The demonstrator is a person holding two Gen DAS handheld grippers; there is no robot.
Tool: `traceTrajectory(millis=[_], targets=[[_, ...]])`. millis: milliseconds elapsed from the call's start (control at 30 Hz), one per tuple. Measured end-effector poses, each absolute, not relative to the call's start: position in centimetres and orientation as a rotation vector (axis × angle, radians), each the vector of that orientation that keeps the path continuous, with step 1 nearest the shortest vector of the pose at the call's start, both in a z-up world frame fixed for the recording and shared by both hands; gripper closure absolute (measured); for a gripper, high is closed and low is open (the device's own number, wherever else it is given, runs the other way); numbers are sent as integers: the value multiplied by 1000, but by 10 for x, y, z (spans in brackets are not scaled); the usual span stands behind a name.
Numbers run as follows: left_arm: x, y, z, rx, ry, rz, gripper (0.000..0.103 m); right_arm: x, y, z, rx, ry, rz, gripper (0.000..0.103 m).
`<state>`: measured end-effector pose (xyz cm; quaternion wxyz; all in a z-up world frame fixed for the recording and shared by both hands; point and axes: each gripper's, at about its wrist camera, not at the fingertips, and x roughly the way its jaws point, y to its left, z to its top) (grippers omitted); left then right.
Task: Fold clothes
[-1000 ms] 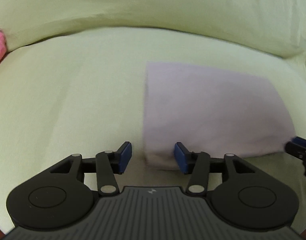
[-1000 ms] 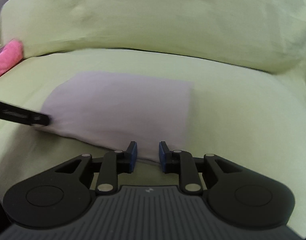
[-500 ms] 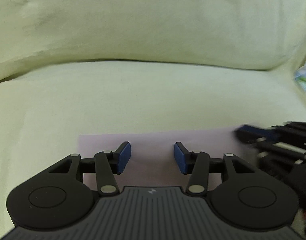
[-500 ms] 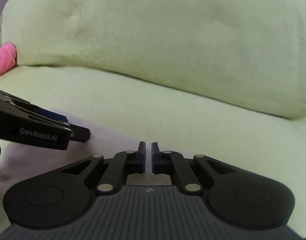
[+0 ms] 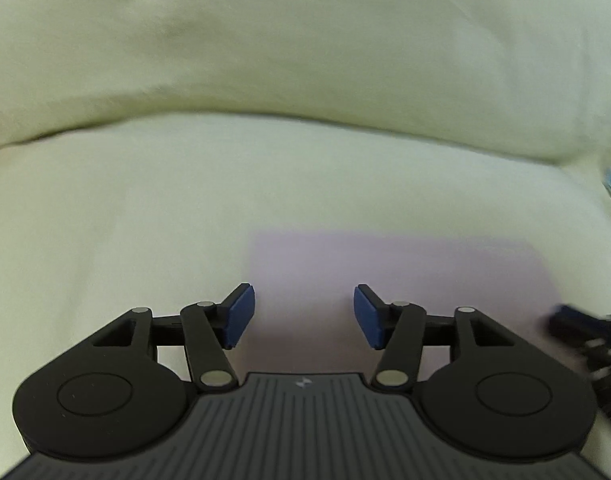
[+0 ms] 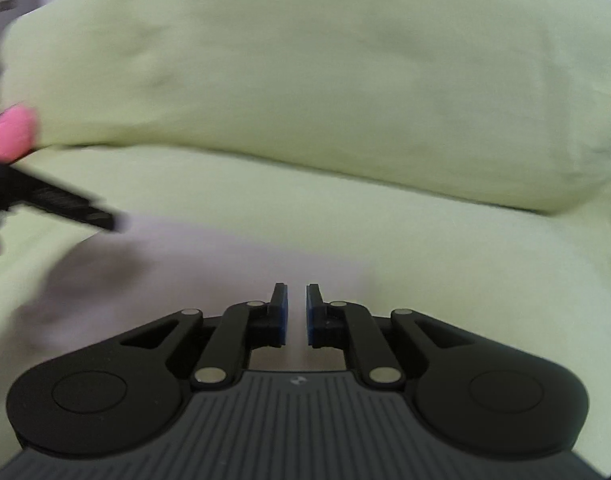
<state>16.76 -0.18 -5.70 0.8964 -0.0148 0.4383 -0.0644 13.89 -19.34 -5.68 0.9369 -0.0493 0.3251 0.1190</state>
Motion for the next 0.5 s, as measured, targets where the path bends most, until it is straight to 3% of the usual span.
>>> traceTrajectory(millis=[267,367,500], targets=[[152,22,-51,-39,953,-10,41,114,-224,-63,-78,773,97,96],[144,27,-14,-42,923,6,37,105,-242,-40,-32,760,10,86],[125,18,19,-42,915,-17,26,84,-239,-8,26,714,-2,61]])
